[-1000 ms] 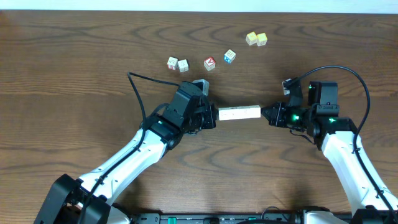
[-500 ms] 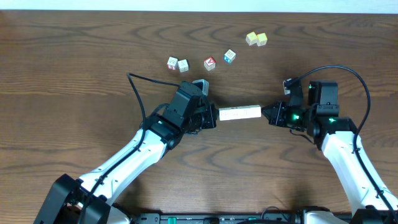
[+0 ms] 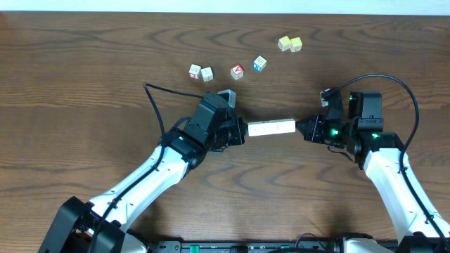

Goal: Lift 4 blocks
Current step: 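Hold the four-block row raised between both grippers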

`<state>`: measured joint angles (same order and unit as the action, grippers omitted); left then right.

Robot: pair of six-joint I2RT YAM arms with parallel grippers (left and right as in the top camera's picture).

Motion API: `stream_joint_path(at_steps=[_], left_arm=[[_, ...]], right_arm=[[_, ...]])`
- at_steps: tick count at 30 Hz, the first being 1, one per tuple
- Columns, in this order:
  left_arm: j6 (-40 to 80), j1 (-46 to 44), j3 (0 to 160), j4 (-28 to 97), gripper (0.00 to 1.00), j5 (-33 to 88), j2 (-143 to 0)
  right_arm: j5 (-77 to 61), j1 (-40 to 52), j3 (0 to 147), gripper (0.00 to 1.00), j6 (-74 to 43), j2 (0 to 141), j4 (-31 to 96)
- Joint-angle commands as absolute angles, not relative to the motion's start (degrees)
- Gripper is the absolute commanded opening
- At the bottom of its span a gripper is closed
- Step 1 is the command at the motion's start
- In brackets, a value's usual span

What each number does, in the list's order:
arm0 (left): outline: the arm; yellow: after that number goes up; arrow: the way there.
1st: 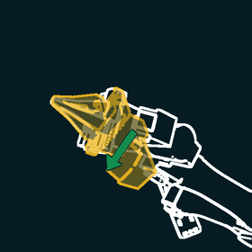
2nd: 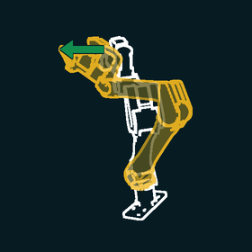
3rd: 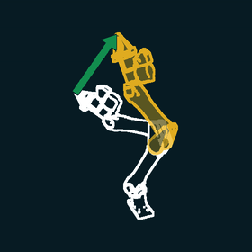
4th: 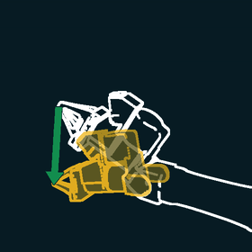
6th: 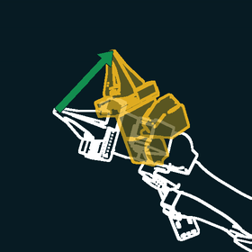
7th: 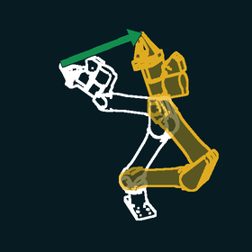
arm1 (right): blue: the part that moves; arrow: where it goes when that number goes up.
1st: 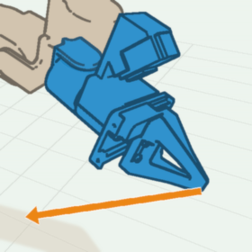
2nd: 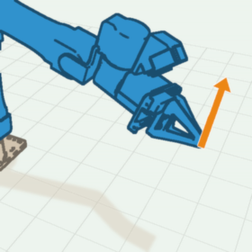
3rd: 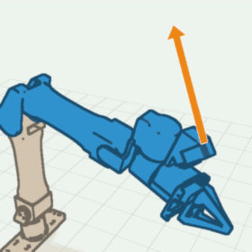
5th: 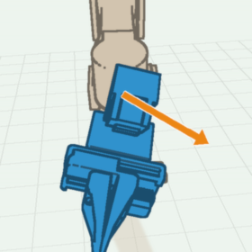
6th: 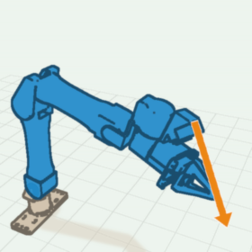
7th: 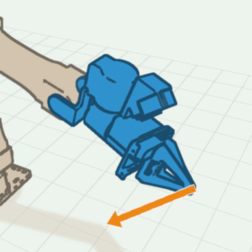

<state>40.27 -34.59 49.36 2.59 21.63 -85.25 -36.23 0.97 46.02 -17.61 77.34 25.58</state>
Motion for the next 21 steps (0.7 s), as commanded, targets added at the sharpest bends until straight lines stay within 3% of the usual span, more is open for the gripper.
stream_joint_path(at_steps=[1,21], left_arm=[[40.6,-37.1,50.9,0.8,0.07,29.5,-83.5],[40.6,-37.1,50.9,-0.3,0.07,29.4,-83.5]], right_arm=[[-47.9,3.1,46.4,0.01,-18.4,77.3,25.6],[-47.8,3.1,46.4,0.01,-19.3,77.3,25.6]])
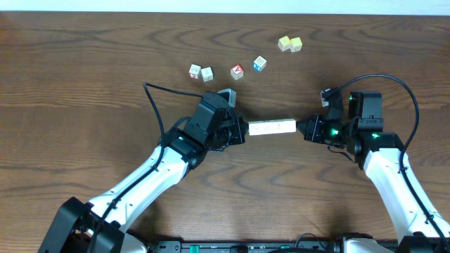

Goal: Lift 4 blocks
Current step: 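Hold the four-block row raised between both grippers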

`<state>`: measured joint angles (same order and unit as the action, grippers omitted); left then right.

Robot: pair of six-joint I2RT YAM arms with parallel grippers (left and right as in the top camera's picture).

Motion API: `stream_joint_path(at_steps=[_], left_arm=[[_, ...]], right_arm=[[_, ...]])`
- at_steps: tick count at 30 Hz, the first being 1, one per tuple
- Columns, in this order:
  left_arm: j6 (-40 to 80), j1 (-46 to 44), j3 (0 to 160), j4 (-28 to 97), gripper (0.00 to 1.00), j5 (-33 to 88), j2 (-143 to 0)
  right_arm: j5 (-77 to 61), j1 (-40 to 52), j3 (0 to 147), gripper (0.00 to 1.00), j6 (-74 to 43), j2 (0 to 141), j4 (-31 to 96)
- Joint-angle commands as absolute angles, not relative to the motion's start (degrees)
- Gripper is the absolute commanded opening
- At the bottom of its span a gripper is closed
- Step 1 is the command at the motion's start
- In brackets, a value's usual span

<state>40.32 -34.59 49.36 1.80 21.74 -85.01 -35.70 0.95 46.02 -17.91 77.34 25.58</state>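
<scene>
A short row of pale blocks [272, 128] lies end to end in the middle of the table, between my two grippers. My left gripper [245, 132] sits at the row's left end, its fingers drawn together against it. My right gripper [300, 128] tapers to a shut point at the row's right end. From above I cannot tell whether the row rests on the wood or hangs just off it.
Loose blocks lie at the back: two white ones [201, 72], a red-faced one [237, 71], a blue-faced one [260, 63] and a yellow pair [290, 44]. A black cable [156, 102] loops by the left arm.
The row of blocks and both gripper tips stand a few pixels further right. Nothing else has shifted.
</scene>
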Motion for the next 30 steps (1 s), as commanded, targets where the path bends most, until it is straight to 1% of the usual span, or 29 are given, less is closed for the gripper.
stream_joint_path(at_steps=[1,30], left_arm=[[40.6,-37.1,50.9,-0.4,0.07,29.4,-83.5],[40.6,-37.1,50.9,-0.5,0.07,28.9,-83.5]], right_arm=[[-47.9,3.1,46.4,0.01,-19.4,77.3,25.6],[-47.9,3.1,46.4,0.01,-20.4,77.3,25.5]])
